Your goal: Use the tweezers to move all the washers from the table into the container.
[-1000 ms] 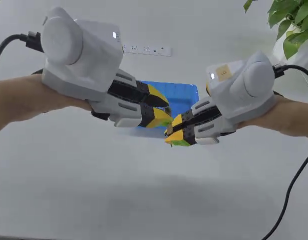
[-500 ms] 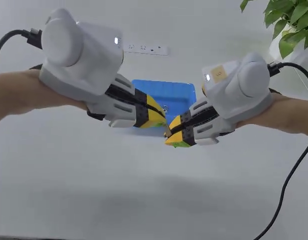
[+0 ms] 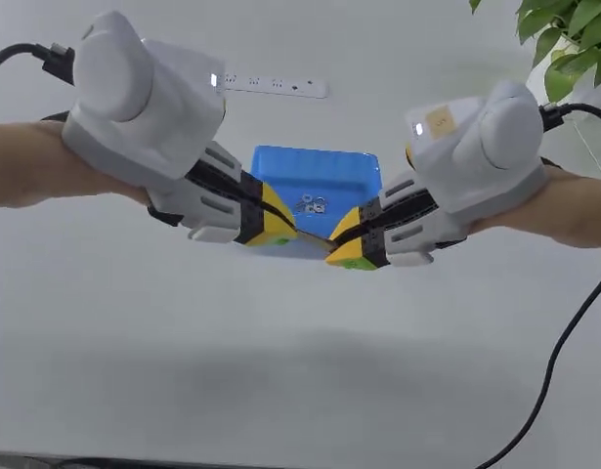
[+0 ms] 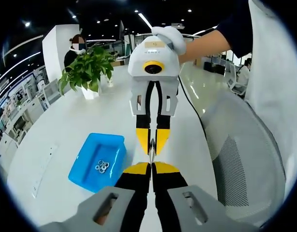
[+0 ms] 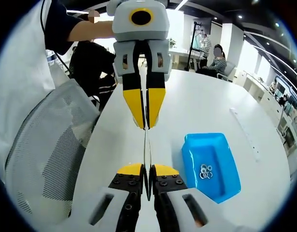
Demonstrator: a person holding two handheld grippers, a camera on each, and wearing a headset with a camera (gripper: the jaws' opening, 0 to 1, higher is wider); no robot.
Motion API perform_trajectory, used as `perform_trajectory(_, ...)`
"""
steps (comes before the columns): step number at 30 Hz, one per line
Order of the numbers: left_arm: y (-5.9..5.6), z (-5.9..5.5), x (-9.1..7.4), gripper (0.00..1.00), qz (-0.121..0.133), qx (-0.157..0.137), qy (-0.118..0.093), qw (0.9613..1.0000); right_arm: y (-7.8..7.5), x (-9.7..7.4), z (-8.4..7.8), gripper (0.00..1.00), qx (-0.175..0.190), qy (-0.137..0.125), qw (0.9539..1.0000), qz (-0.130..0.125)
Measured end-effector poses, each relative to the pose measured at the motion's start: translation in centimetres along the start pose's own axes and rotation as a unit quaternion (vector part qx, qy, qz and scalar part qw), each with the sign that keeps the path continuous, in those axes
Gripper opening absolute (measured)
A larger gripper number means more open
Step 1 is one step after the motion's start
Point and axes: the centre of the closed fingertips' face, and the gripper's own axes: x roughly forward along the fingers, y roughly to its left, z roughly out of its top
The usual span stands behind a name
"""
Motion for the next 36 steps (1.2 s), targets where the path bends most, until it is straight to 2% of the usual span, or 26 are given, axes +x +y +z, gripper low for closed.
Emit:
perform_trajectory(8,-0.3,-1.5,1.5,0.06,-0.011,-0.007,0.025,0.9996,0.0,0.5,-1.1,0.07,-0.013,0.016,0.9998,0.006)
perform_trajectory(15,0.1,-3.2,2.5,0.06,-0.016,-0.014,0.045,0.9988,-0.4,1.0,-1.7,0.07,-0.008,0.014,0.9998,0.007)
perform_trajectory(20,0.6,-4.5,3.4,0.06,-0.010,-0.014,0.063,0.9978,-1.0,1.9,-2.6,0.07,-0.007,0.023,0.9997,0.006)
perform_trajectory(29,1.2,-7.5,6.1,0.06,-0.006,-0.024,0.100,0.9946,-1.5,4.1,-5.1,0.07,0.002,0.068,0.9977,0.000)
perform_trajectory(33,1.7,-8.7,7.1,0.06,0.004,-0.030,0.121,0.9922,-2.1,4.9,-6.1,0.07,0.009,0.089,0.9959,-0.014)
perform_trajectory(36,2.2,-9.6,7.7,0.06,0.009,-0.029,0.135,0.9904,-2.4,5.5,-6.7,0.07,0.020,0.095,0.9951,-0.018)
